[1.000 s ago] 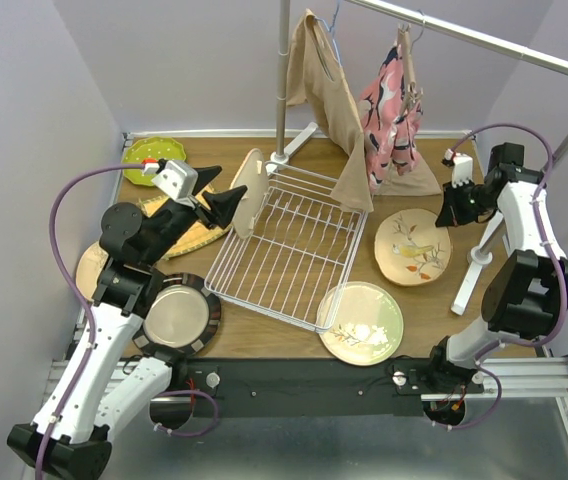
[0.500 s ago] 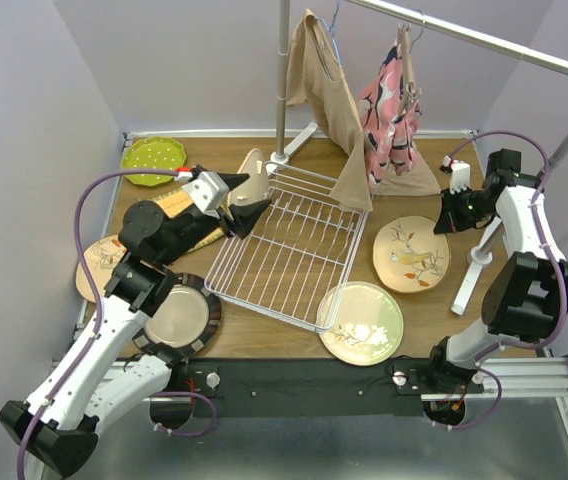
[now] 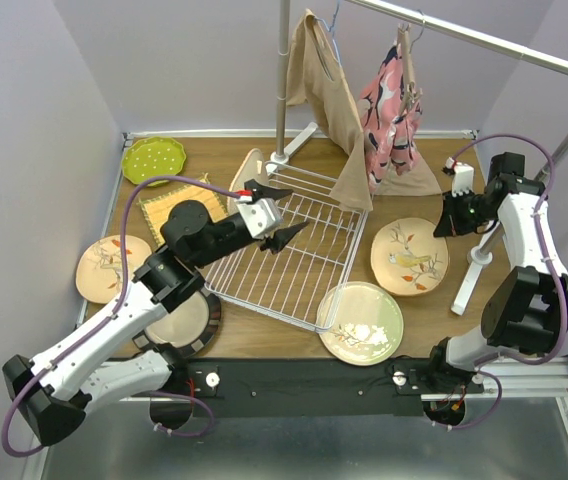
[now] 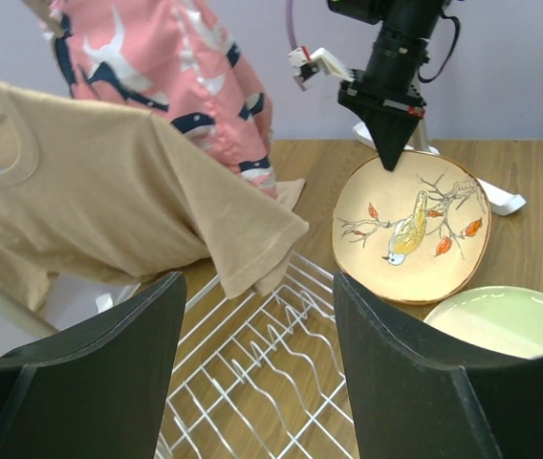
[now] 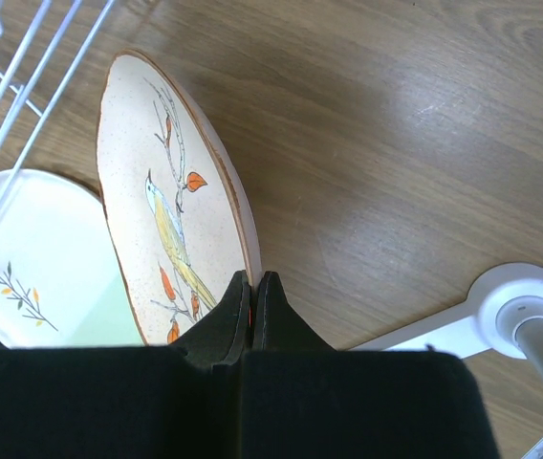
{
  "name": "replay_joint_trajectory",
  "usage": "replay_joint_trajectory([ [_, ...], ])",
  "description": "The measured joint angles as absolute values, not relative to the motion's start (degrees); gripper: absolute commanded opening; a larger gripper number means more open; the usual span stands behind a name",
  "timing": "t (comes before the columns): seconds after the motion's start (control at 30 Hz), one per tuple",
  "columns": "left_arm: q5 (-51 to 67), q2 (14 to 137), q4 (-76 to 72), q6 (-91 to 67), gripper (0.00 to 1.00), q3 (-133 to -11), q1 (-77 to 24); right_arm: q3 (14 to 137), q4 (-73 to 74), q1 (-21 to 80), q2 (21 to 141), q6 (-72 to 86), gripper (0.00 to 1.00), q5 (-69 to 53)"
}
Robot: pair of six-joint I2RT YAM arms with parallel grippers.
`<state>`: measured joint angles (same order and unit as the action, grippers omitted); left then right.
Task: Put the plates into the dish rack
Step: Pass the plate from the right arm to the left
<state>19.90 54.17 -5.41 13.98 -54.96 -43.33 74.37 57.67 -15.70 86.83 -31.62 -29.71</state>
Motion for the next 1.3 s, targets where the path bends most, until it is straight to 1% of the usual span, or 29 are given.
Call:
replay_joint_trajectory([
  [0.37,17.1,61.7,-9.1,19.7,0.72,-55.0,-53.4,74.4,58.8,-15.7,85.7,-27.6,0.01,-30.0],
  [0.73,15.2,68.6,-13.2,25.2,0.72,-55.0,-59.9,74.4,60.3,-15.7,85.7,-24.1,0.01,-30.3],
  [0.93,14.8,75.2,-15.9,28.2,0.72,-55.4,-63.6,74.4,61.8,-15.7,85.7,-22.0,0.00,-29.6],
  [1.3,10.4,83.6,-22.3,32.7,0.72,-54.7,-70.5,75.4,64.0,-15.7,85.0,-17.3,0.01,-27.6],
])
